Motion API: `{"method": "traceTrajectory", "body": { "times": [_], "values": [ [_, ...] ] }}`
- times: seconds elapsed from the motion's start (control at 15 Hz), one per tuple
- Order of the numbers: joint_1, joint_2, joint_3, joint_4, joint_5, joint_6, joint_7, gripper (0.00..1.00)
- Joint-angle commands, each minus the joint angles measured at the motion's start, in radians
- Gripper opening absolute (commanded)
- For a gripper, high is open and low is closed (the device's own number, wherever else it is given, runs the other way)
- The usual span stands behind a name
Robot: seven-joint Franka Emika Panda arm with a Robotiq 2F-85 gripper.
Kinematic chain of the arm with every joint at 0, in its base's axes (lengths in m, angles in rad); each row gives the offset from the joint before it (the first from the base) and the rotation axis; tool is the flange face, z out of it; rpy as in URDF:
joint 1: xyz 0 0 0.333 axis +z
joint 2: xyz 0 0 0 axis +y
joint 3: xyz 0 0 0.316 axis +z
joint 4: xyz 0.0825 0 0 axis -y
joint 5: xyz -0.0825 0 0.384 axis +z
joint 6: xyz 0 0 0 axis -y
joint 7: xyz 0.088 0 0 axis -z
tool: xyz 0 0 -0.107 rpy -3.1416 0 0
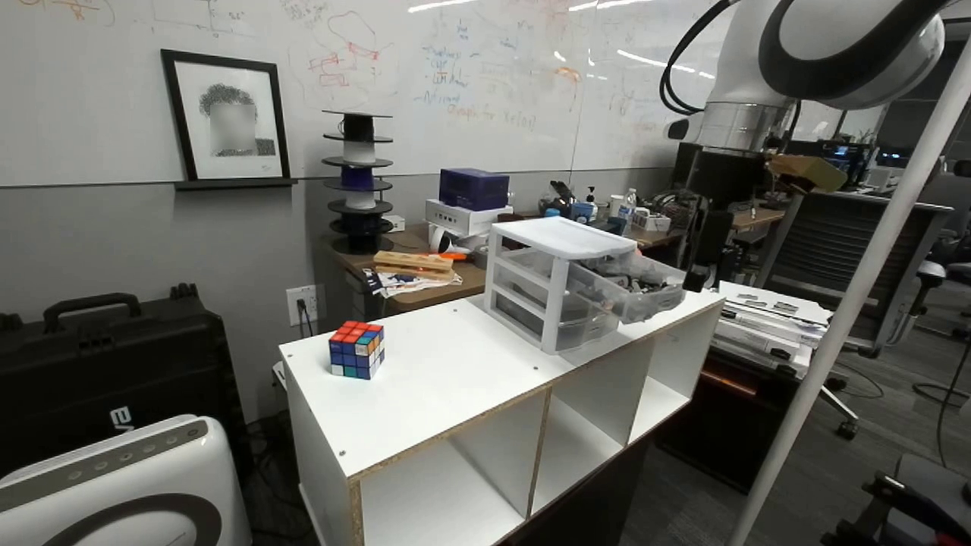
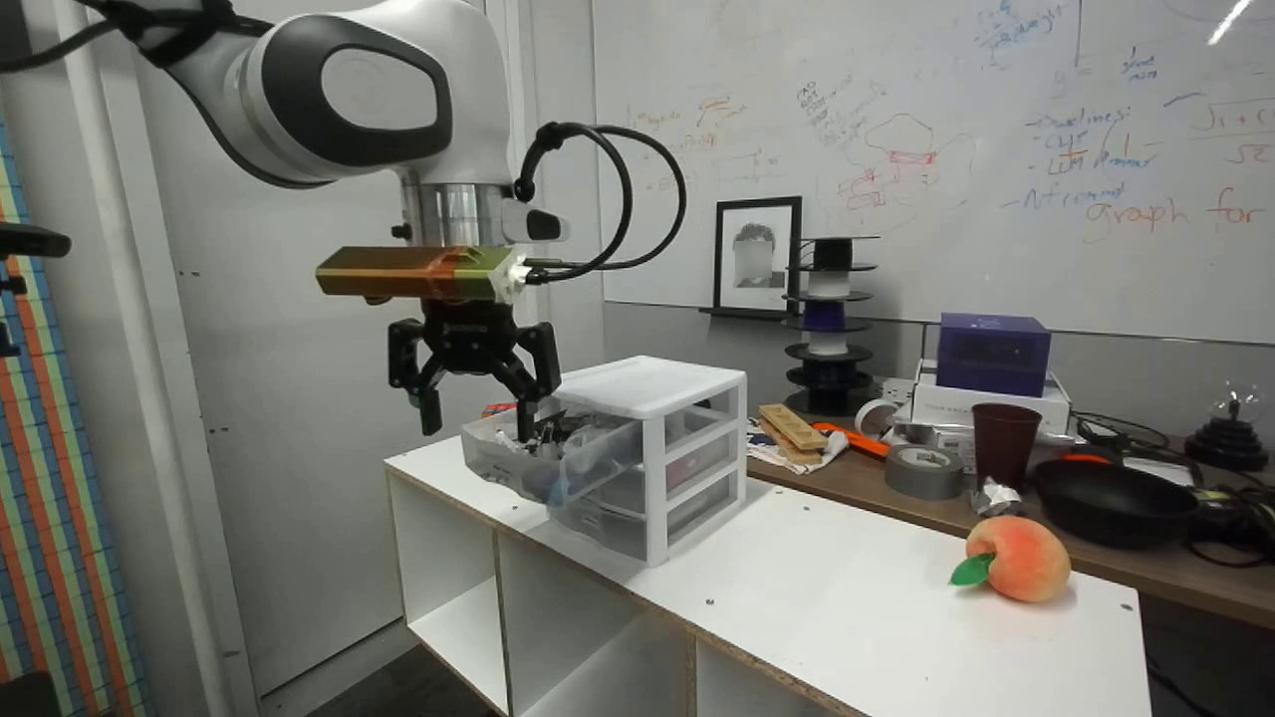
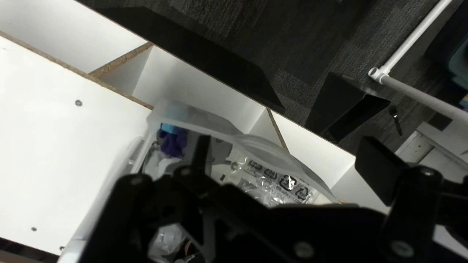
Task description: Put the two objects on the table in to the drawer.
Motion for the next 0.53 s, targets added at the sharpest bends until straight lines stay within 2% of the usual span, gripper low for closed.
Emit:
{"method": "traceTrajectory", "body": {
  "times": [0.0, 0.27, 0.47],
  "values": [
    [0.007, 0.031, -0.005, 0.001, -0.004, 0.016, 0.156, 1.0],
    [0.007, 0.118, 0.008, -0.01, -0.07, 0.077, 0.362, 1.0],
    [0.013, 0.173, 0.009, -0.001, -0.12, 0.094, 0.464, 1.0]
  ]
}}
